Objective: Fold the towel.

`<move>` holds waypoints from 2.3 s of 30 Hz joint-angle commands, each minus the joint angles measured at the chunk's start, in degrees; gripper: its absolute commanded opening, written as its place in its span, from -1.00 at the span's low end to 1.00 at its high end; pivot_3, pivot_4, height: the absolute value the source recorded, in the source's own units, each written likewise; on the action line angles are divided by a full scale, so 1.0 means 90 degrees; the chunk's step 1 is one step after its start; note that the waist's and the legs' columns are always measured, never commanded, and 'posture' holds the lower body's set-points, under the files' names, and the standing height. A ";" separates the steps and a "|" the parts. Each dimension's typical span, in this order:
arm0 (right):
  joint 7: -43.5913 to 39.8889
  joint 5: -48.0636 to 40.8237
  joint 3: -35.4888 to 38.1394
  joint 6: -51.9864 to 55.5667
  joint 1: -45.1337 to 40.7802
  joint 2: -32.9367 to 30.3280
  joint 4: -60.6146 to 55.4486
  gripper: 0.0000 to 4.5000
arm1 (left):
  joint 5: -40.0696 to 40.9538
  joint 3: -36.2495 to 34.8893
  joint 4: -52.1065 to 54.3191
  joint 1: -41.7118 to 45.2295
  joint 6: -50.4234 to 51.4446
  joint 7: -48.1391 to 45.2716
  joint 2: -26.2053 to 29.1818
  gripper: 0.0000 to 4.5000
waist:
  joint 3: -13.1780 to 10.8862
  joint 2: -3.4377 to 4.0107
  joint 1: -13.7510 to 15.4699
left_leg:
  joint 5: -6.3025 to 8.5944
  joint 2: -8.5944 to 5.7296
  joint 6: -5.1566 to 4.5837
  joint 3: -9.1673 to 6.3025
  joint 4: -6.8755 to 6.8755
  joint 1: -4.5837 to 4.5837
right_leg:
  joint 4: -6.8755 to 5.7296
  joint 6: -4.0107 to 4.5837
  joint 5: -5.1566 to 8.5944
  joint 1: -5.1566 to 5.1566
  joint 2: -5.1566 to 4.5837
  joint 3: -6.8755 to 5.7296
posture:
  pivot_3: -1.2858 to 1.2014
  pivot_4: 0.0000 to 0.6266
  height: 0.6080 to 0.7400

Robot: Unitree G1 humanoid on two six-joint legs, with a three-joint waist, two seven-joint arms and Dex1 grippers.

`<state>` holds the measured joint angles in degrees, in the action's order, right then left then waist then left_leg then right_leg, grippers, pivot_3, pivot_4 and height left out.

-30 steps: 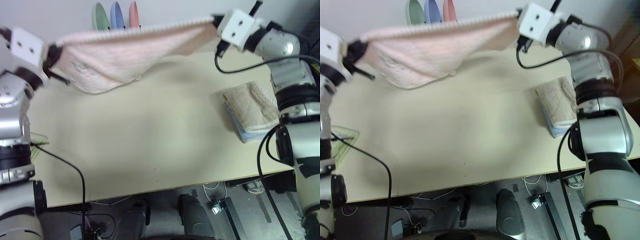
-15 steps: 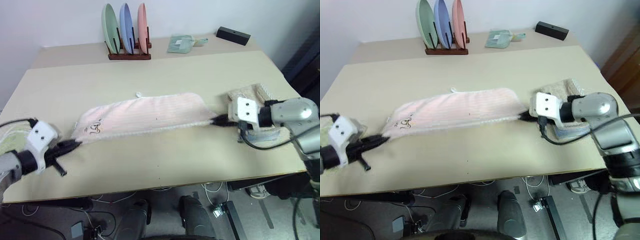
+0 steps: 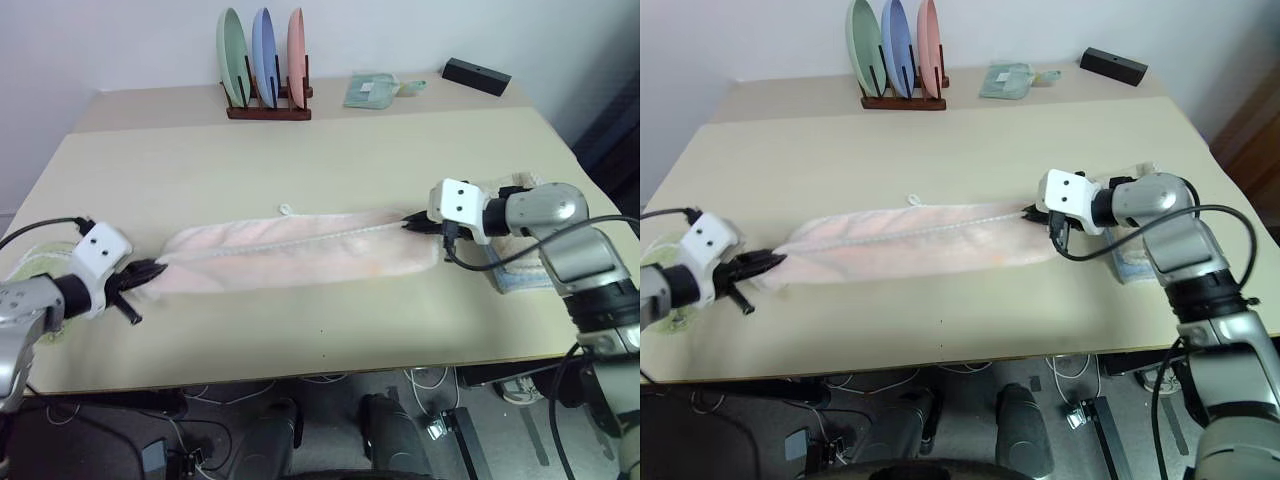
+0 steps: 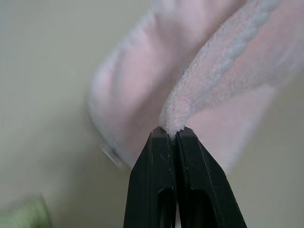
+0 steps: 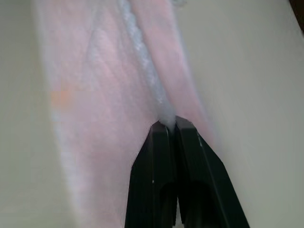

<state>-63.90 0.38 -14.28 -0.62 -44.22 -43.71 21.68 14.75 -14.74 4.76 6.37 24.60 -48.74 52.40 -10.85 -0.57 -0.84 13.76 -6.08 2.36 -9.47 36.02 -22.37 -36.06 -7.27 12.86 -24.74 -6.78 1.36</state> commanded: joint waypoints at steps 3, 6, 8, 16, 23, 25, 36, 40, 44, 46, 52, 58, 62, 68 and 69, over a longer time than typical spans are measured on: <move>0.0589 0.0630 -0.0088 -0.1072 -0.0788 0.0460 0.1764 -0.99 | -0.0590 0.0637 -0.1450 0.1064 -0.0840 0.0220 -0.0282 -1.00 | 0.0000 0.0002 -0.0031 | 0.0000 0.0000 0.0001 0.0001 -0.0002 0.0001 | -0.0002 0.0000 0.0000 -0.0004 0.0002 0.0001 | 0.03 -0.52 0.97; 0.0831 0.0824 -0.0083 -0.1427 -0.1119 0.0671 0.2551 -0.99 | -0.0759 0.0844 -0.2141 0.1556 -0.1226 0.0254 -0.0444 -1.00 | 0.0000 0.0002 -0.0048 | 0.0000 -0.0003 0.0002 0.0002 -0.0003 0.0000 | -0.0004 0.0000 -0.0001 -0.0008 0.0004 0.0003 | 0.03 -0.52 0.97; 0.0952 0.0934 -0.0088 -0.1645 -0.1268 0.0756 0.2932 -0.99 | -0.0870 0.0961 -0.2556 0.1800 -0.1478 0.0251 -0.0515 -1.00 | 0.0000 0.0002 -0.0046 | -0.0001 -0.0005 0.0003 0.0002 -0.0002 0.0000 | -0.0007 0.0000 -0.0002 -0.0009 0.0005 0.0004 | 0.03 -0.52 0.97; 0.1185 0.1118 -0.0023 -0.2101 -0.1458 0.0929 0.3561 -0.99 | -0.1079 0.1150 -0.3600 0.2315 -0.2047 0.0267 -0.0673 -1.00 | 0.0000 0.0002 -0.0064 | -0.0003 -0.0008 0.0006 0.0001 0.0001 -0.0001 | -0.0010 -0.0002 -0.0003 -0.0011 0.0006 0.0005 | 0.03 -0.52 0.97; 0.1481 0.1091 0.0116 -0.2036 -0.1489 0.0956 0.3640 -0.73 | -0.0860 0.0960 -0.3773 0.2316 -0.1844 0.0246 -0.0749 -0.36 | 0.0000 0.0002 -0.0147 | -0.0003 -0.0008 0.0006 -0.0002 0.0001 -0.0001 | -0.0013 -0.0004 -0.0004 -0.0011 0.0006 0.0005 | 0.03 -0.52 0.97; 0.1610 0.1091 0.0177 -0.2008 -0.1470 0.0933 0.3553 -0.42 | -0.0850 0.0863 -0.3717 0.2241 -0.1842 0.0389 -0.0749 0.05 | 0.0000 0.0002 -0.0179 | -0.0003 -0.0008 0.0007 -0.0005 0.0000 -0.0001 | -0.0015 -0.0004 -0.0004 -0.0012 0.0006 0.0005 | 0.03 -0.52 0.97; 0.1719 0.0802 0.0675 -0.1421 -0.0516 0.0381 0.1730 0.42 | -0.0143 -0.0375 -0.2840 0.1519 -0.1159 0.1242 -0.0864 0.89 | 0.0001 0.0003 -0.0184 | 0.0000 -0.0004 0.0002 -0.0005 -0.0001 -0.0003 | -0.0016 -0.0004 -0.0004 -0.0017 0.0005 0.0007 | 0.03 -0.52 0.97; 0.1430 0.0069 0.1246 -0.0126 0.0133 0.0225 0.0282 0.54 | -0.0154 -0.0743 -0.2879 0.1426 -0.1180 0.1781 -0.0822 0.91 | 0.0001 0.0003 -0.0168 | 0.0000 -0.0004 0.0002 -0.0005 0.0002 -0.0003 | -0.0018 -0.0004 -0.0004 -0.0016 0.0004 0.0008 | 0.03 -0.52 0.97; 0.1127 -0.1189 0.1876 0.1910 0.1063 0.0207 -0.1726 0.99 | -0.0177 -0.0786 -0.2551 0.1284 -0.1357 0.1894 -0.0831 0.92 | 0.0003 0.0001 -0.0143 | 0.0001 -0.0003 0.0000 -0.0011 0.0002 -0.0005 | -0.0014 -0.0005 -0.0004 -0.0011 0.0001 0.0006 | 0.03 -0.52 0.97; 0.1170 -0.2081 0.2229 0.3234 0.1759 0.0267 -0.2930 0.99 | 0.0046 -0.0668 -0.1789 0.1086 -0.1409 0.1609 -0.0983 0.92 | 0.0004 -0.0001 -0.0119 | 0.0002 -0.0002 -0.0001 -0.0013 0.0005 -0.0005 | -0.0013 -0.0005 -0.0004 -0.0009 0.0000 0.0006 | 0.03 -0.52 0.97; 0.2340 -0.3784 0.3074 0.5859 0.3001 0.0933 -0.4847 0.99 | -0.0166 0.0009 -0.0408 0.0564 -0.1310 0.1308 -0.1111 0.92 | 0.0006 0.0001 0.0004 | 0.0005 0.0000 -0.0006 -0.0018 0.0012 -0.0001 | -0.0010 -0.0006 -0.0006 -0.0003 -0.0003 0.0014 | 0.03 -0.52 0.97; 0.3639 -0.4651 0.3554 0.7210 0.3616 0.1818 -0.5498 0.99 | -0.0257 0.0205 -0.0151 0.0447 -0.1207 0.1411 -0.1203 0.92 | 0.0009 0.0000 0.0015 | 0.0006 0.0001 -0.0006 -0.0010 0.0011 0.0000 | -0.0008 -0.0005 -0.0006 -0.0003 -0.0001 0.0014 | 0.03 -0.52 0.97; 0.4524 -0.5349 0.4117 0.8122 0.3710 0.2575 -0.5577 0.99 | 0.0364 0.0264 0.0766 0.0447 -0.0953 0.1142 -0.1483 0.92 | 0.0009 0.0000 0.0037 | 0.0006 0.0000 -0.0007 -0.0011 0.0013 -0.0002 | -0.0008 -0.0006 -0.0006 -0.0001 -0.0002 0.0013 | 0.03 -0.52 0.97; 0.5953 -0.5831 0.4895 0.8907 0.3286 0.3589 -0.5186 0.99 | 0.0950 0.0958 0.2167 0.0148 -0.0407 0.0659 -0.1684 0.92 | 0.0013 0.0006 0.0002 | 0.0006 0.0000 -0.0007 -0.0011 0.0010 0.0002 | -0.0007 -0.0006 -0.0006 0.0001 -0.0001 0.0013 | 0.03 -0.52 0.97; 0.6270 -0.5705 0.4998 0.8920 0.3131 0.3767 -0.4990 0.99 | 0.1028 0.1183 0.2385 0.0137 -0.0267 0.0694 -0.1807 0.92 | 0.0013 0.0007 -0.0008 | 0.0006 0.0001 -0.0007 -0.0011 0.0007 0.0004 | -0.0007 -0.0006 -0.0006 0.0001 -0.0001 0.0014 | 0.03 -0.52 0.97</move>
<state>-11.57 -50.75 28.71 79.17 -14.03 -11.25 -24.25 22.11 -6.28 22.12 7.92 20.73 -42.10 36.82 -10.73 -0.51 -0.91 13.81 -6.06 2.30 -9.56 36.08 -22.33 -36.12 -7.32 12.81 -24.73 -6.77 1.48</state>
